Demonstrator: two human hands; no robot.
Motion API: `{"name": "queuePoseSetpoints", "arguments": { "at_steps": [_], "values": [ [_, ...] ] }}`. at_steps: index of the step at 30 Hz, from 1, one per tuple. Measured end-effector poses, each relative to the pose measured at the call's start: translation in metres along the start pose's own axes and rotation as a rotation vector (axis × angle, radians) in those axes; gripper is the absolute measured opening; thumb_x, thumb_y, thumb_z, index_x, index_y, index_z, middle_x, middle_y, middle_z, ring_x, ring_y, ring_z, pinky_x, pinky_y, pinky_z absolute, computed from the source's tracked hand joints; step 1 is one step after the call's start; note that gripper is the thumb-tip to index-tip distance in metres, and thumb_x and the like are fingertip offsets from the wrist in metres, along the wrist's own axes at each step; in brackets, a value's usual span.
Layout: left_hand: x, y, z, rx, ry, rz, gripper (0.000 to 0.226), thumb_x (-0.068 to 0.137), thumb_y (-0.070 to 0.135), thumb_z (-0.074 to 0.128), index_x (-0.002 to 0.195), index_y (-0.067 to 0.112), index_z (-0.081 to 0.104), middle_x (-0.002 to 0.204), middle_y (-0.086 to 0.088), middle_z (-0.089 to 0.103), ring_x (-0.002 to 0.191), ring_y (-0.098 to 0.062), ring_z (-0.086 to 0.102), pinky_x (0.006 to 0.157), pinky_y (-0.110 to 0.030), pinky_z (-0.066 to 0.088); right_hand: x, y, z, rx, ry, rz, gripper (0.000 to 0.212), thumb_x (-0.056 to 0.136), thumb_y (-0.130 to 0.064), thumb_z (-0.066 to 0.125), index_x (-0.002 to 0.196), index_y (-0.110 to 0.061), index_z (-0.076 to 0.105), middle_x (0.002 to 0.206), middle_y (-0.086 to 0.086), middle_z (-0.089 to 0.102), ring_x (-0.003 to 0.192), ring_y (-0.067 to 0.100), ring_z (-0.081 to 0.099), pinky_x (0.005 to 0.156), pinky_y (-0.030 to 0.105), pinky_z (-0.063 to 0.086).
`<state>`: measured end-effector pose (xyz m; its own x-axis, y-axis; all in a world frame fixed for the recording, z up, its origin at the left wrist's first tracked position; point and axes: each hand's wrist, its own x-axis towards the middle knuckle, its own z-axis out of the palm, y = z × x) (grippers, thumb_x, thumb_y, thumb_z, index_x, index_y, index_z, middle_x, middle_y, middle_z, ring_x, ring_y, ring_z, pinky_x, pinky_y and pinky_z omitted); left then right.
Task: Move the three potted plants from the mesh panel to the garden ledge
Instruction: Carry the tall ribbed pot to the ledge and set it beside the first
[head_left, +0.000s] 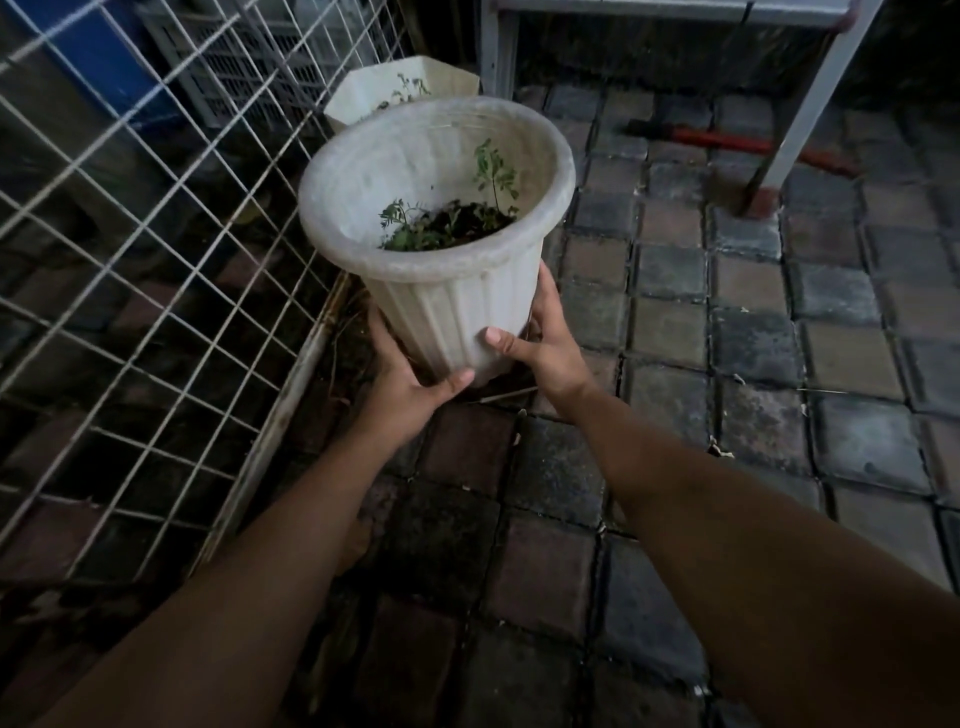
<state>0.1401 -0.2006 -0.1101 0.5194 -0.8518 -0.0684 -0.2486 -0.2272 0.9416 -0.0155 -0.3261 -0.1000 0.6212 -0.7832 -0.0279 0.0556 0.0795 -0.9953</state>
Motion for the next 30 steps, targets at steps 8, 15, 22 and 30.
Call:
{"name": "queuePoseSetpoints", "arguments": {
  "at_steps": [8, 15, 22, 30],
  "values": [
    [0.016, 0.002, 0.008, -0.130, 0.109, -0.064, 0.149, 0.045, 0.053, 0.093, 0.164, 0.019, 0.010, 0.153, 0.005, 0.046, 0.134, -0.011, 0.053, 0.093, -0.014, 0.051, 0.002, -0.010, -0.001, 0.075, -0.056, 0.022, 0.097, 0.076, -0.010, 0.082, 0.157, -0.029, 0.032, 0.156, 0.006, 0.046, 0.134, 0.016, 0.052, 0.093, 0.021, 0.055],
    [-0.001, 0.011, 0.016, -0.421, 0.206, -0.035, 0.134, 0.052, 0.028, 0.098, 0.160, 0.027, 0.020, 0.153, 0.001, 0.055, 0.137, -0.014, 0.060, 0.101, -0.036, 0.059, -0.004, -0.017, 0.014, 0.110, -0.046, 0.006, 0.096, 0.077, -0.013, 0.082, 0.158, -0.031, 0.035, 0.153, -0.004, 0.050, 0.141, 0.018, 0.049, 0.117, 0.046, 0.046],
    [0.007, 0.050, -0.012, -0.462, 0.201, 0.064, 0.139, 0.041, 0.044, 0.106, 0.157, 0.029, 0.031, 0.157, -0.008, 0.051, 0.141, -0.028, 0.056, 0.109, -0.060, 0.053, -0.004, -0.047, 0.034, 0.205, 0.027, -0.038, 0.088, 0.080, -0.012, 0.077, 0.155, -0.031, 0.037, 0.143, -0.001, 0.058, 0.135, 0.022, 0.057, 0.110, 0.051, 0.052],
    [0.018, 0.092, -0.054, -0.471, 0.215, 0.160, 0.111, 0.052, 0.025, 0.094, 0.149, 0.021, 0.042, 0.147, -0.009, 0.063, 0.134, -0.027, 0.064, 0.109, -0.058, 0.053, 0.011, -0.093, 0.065, 0.220, 0.062, -0.221, 0.078, 0.081, -0.012, 0.079, 0.147, -0.032, 0.044, 0.154, 0.005, 0.053, 0.143, 0.028, 0.051, 0.117, 0.060, 0.041]
  ]
}}
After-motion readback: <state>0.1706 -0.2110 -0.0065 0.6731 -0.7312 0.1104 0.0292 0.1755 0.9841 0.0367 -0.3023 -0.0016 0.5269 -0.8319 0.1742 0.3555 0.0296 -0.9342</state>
